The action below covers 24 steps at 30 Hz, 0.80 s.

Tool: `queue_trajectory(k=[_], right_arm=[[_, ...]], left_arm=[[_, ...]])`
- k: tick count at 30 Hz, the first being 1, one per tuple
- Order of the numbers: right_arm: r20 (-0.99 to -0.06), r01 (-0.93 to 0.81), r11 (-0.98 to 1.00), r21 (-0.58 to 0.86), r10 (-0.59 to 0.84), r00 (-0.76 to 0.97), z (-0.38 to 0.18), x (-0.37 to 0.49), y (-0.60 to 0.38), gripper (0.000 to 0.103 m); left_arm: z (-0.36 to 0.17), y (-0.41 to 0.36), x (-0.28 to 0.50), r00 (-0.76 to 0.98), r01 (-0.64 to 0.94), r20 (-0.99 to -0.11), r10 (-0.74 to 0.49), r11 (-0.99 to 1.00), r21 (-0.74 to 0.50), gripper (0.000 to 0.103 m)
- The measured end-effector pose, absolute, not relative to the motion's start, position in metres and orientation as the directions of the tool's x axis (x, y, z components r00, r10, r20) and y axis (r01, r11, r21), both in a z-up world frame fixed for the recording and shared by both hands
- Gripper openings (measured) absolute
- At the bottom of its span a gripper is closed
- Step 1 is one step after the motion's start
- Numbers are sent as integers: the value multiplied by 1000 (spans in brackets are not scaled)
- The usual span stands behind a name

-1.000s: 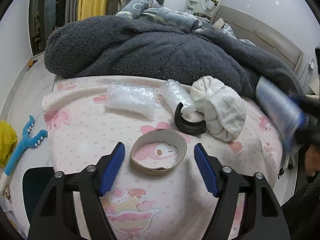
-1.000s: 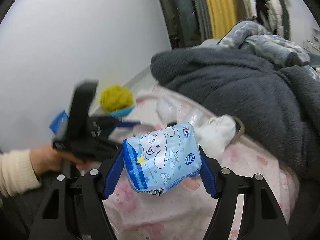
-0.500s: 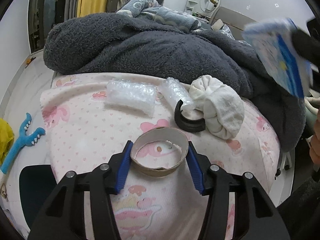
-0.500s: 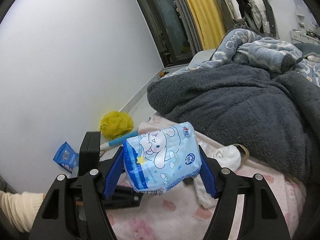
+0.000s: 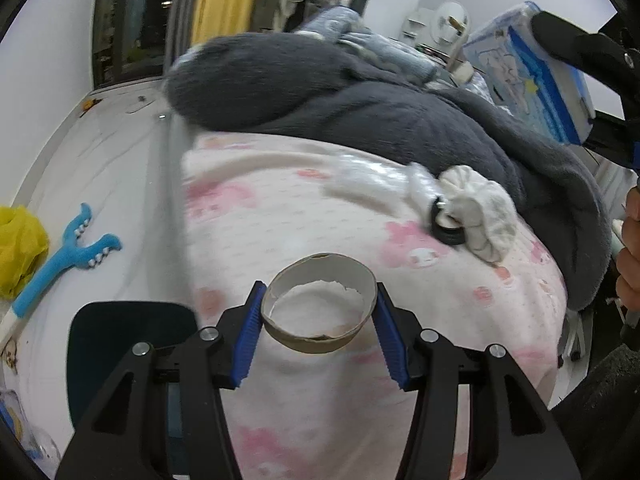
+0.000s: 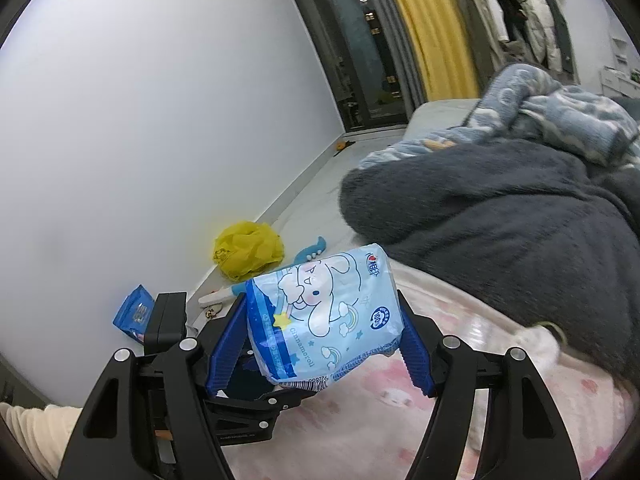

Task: Collect trash
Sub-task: 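Grasp the cardboard tape core with the left gripper while the right gripper lifts the blue pack, then drop the tape core into the bin with the left gripper while the right gripper drops the blue pack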

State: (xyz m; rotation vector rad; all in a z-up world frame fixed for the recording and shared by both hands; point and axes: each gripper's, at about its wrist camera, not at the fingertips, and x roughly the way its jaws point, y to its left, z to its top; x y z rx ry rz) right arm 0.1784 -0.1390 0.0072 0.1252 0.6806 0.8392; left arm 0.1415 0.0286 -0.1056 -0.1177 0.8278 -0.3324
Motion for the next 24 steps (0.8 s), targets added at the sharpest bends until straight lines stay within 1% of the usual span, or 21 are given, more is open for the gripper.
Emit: queue_trajectory(k=[5,14,24], right_arm=[[-520,-666,656,354,730,443,6,178,-104,70],[-541,-705,614,355,750,381,1,177,-46,70],[-567,-732,578,361,759,319,-6,173,10,70]], left_arm=[[-116,64,139,629,175,-724,-282,959,-222,56],[-150,120,137,580,43,-791,-196,977,-210,56],[-198,156,133,451,-41,-879,-158,980,-197,57]])
